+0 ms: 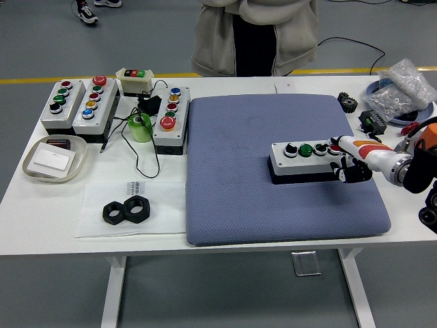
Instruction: Pick up the button,place it on the desk,press the button,press the button
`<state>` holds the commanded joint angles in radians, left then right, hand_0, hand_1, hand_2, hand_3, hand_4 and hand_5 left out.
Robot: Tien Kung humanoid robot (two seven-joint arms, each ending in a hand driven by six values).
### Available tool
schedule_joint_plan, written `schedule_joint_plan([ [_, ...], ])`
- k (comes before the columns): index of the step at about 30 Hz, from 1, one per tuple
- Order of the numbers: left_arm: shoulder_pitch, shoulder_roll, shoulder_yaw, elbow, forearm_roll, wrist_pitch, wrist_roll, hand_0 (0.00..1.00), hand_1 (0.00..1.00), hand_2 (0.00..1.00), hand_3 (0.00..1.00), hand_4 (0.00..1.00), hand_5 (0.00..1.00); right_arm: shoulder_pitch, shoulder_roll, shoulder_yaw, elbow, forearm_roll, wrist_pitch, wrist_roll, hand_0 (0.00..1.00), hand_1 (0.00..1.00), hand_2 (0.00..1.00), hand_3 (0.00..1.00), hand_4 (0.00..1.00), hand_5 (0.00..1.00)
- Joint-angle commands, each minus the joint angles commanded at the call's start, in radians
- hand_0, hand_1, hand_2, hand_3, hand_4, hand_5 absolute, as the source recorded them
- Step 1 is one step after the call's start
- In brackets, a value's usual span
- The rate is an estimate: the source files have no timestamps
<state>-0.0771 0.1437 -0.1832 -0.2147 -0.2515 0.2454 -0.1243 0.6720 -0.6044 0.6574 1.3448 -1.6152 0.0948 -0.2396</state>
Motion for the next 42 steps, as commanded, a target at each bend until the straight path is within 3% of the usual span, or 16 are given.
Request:
schedule_joint_plan([
  [13,-0.005,0.001,0.007,-0.001,-0.011,-0.001,-0.002,0.691,0.830,0.888,0.829,0.652,0.998,-0.003,-0.017,0.068,0.056,-0.017,-0.014,-0.005,0.081,0.015,0.192,0.814,0.453,0.002],
  [14,-0.005,0.001,0.007,-0.001,-0.011,-0.001,-0.002,0.691,0.830,0.888,0.829,0.652,0.998,-0.003,-0.019,0.075,0.061,-0.018,-0.014,-0.006,0.092,0.007,0.174,0.910,0.594,0.152],
  [19,-0.005,0.002,0.009,0.000,-0.014,-0.002,-0.003,0.691,0.830,0.888,0.829,0.652,0.998,-0.011,-0.034,0.124,0.103,-0.042,0.020,-0.019,0.092,0.007,0.174,0.910,0.594,0.152],
  [20,-0.005,0.001,0.009,0.000,-0.016,-0.002,-0.004,0.691,0.830,0.888,0.829,0.651,0.998,-0.013,-0.036,0.133,0.110,-0.053,0.027,-0.020,0.269,0.219,0.379,0.998,0.775,0.413],
  [25,-0.006,0.002,0.012,-0.001,-0.018,-0.002,-0.005,0.691,0.830,0.888,0.829,0.651,0.998,-0.022,-0.043,0.166,0.136,-0.071,0.033,-0.020,0.269,0.219,0.379,0.998,0.775,0.413],
  [26,-0.006,0.002,0.012,-0.001,-0.018,-0.002,-0.005,0.691,0.830,0.888,0.829,0.651,0.998,-0.024,-0.045,0.171,0.140,-0.067,0.030,-0.017,0.649,0.666,0.887,0.998,0.801,0.458],
  [27,-0.007,0.002,0.012,-0.001,-0.018,-0.002,-0.005,0.691,0.830,0.888,0.829,0.651,0.998,-0.027,-0.047,0.178,0.145,-0.060,0.024,-0.011,0.649,0.666,0.887,0.998,0.801,0.458],
  [31,-0.008,0.002,0.014,-0.001,-0.021,-0.003,-0.006,0.691,0.830,0.888,0.829,0.651,0.998,-0.043,-0.053,0.208,0.158,-0.003,-0.048,0.038,0.649,0.666,0.887,0.998,0.801,0.458],
  [32,-0.008,0.002,0.015,-0.001,-0.021,-0.003,-0.006,0.691,0.830,0.888,0.830,0.649,0.998,-0.047,-0.054,0.215,0.160,0.028,-0.085,0.064,0.926,0.864,0.976,0.998,0.779,0.397],
  [37,-0.009,0.002,0.016,-0.001,-0.022,-0.002,-0.007,0.691,0.830,0.888,0.830,0.649,0.998,-0.068,-0.058,0.252,0.166,0.192,-0.259,0.194,0.926,0.864,0.976,0.998,0.779,0.397],
  [38,-0.009,0.002,0.016,-0.001,-0.022,-0.002,-0.007,0.691,0.830,0.888,0.830,0.649,0.998,-0.070,-0.058,0.255,0.166,0.214,-0.276,0.206,0.926,0.864,0.976,0.998,0.779,0.397],
  [39,-0.009,0.002,0.016,-0.001,-0.024,-0.001,-0.008,0.691,0.830,0.889,0.831,0.648,0.998,-0.072,-0.059,0.259,0.165,0.247,-0.289,0.226,0.984,0.921,0.995,0.998,0.766,0.318],
  [42,-0.010,0.002,0.017,-0.001,-0.024,-0.001,-0.008,0.691,0.830,0.889,0.831,0.648,0.998,-0.077,-0.059,0.263,0.161,0.332,-0.315,0.262,0.984,0.921,0.995,0.998,0.766,0.318],
])
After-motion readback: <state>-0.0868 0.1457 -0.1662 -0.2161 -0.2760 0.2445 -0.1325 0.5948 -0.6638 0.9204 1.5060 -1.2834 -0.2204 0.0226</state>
